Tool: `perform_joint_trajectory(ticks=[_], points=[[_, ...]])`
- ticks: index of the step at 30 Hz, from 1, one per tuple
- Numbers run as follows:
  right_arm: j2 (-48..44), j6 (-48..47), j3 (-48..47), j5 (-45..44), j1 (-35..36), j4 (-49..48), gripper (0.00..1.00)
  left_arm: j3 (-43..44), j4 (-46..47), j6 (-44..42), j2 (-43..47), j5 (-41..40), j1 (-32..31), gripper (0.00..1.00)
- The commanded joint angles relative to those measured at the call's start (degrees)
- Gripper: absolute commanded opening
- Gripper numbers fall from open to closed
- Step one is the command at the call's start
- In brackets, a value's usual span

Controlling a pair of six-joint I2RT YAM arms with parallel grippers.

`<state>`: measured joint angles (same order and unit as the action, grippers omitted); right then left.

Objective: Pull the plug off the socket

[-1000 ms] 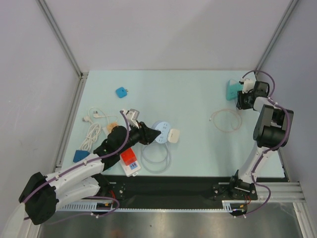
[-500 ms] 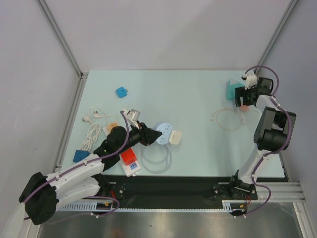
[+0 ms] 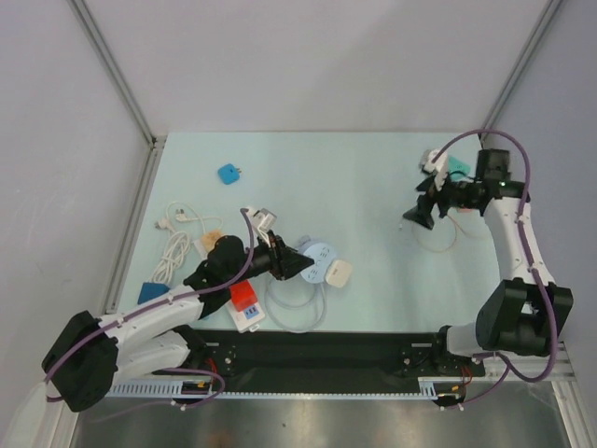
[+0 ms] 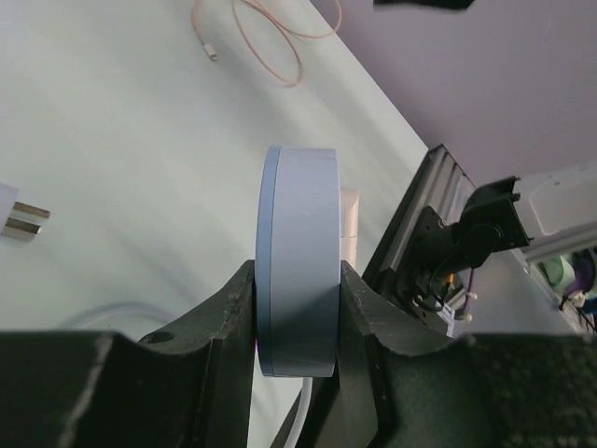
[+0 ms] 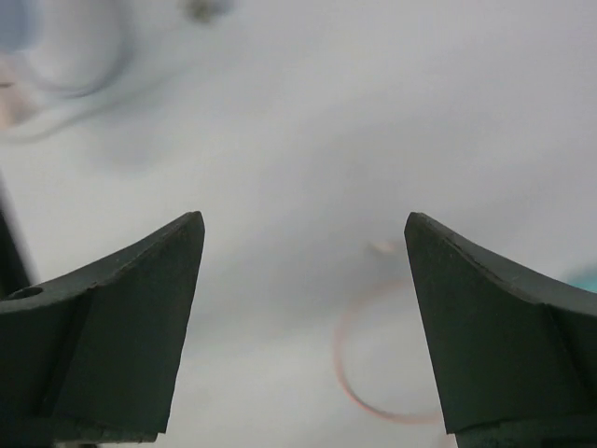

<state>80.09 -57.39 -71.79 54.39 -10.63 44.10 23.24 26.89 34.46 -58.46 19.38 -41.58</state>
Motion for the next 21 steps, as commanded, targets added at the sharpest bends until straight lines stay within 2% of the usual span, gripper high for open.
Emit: perform_joint_trajectory(ticks=[1, 2, 4, 5, 9, 21], points=[[-1.96, -16.88, 4.10, 13.63, 8.33, 21.02, 0.93, 3.03, 8.52, -1.85, 0.10, 6.72, 0.36, 0.00], [-2.57, -17.49, 4.81, 13.90, 12.44, 22.16, 0.93, 2.69, 9.05, -2.63, 0.27, 6.81, 0.36, 0.00], [-4.50, -14.71, 7.62, 13.73, 16.24, 20.08, 0.93, 2.25, 9.84, -3.78, 1.50, 6.82, 0.36, 0.00], [-5.29, -11.81, 8.59, 13.29, 19.83, 17.28, 0.94, 1.46, 10.97, -5.18, 2.72, 6.64, 0.36, 0.00], [-8.46, -4.07, 12.81, 8.90, 26.78, 9.70, 0.94, -0.04, 12.48, -8.96, 5.36, 5.94, 0.19, 0.00], [-9.17, 9.91, 12.81, 9.59, 35.68, 0.38, 0.92, 0.22, 14.76, -11.34, 7.74, 7.87, 0.19, 0.00]])
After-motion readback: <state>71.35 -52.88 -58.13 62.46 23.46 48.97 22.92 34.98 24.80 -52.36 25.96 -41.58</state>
